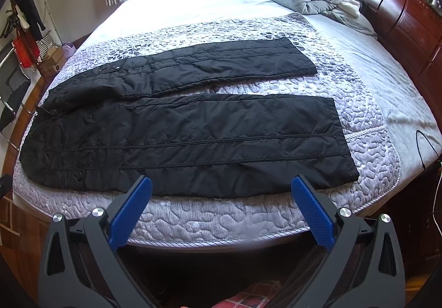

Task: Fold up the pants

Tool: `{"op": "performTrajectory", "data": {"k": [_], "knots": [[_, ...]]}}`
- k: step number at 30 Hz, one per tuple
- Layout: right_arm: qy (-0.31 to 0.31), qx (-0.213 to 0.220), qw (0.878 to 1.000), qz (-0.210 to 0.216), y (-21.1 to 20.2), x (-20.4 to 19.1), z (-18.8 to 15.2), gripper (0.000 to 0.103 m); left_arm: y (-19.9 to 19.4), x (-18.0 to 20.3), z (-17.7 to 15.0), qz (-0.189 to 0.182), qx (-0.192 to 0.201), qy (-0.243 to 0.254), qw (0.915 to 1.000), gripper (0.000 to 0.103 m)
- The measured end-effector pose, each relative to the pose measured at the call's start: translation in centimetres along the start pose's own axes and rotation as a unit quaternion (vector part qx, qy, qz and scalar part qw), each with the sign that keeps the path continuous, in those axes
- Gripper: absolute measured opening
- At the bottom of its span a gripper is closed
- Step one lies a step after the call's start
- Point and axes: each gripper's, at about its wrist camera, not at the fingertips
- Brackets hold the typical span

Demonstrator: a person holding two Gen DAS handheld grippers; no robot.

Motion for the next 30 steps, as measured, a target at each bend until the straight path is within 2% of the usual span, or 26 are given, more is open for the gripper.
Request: {"op": "performTrajectory", "data": {"k": [30], "knots": [[0.003, -0.009, 1.000, -0.001, 0.77, 0.21, 0.22, 0.101, 0.35, 0.23, 0.53, 0.000, -0.001, 0.004, 1.0000, 0.099]]}}
Point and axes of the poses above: each gripper's, at about its wrist camera, not at the fingertips, and y roughly the way its jaws point, x to its right, z to its top, and after that the axes turned 9 degrees about z, right-handed
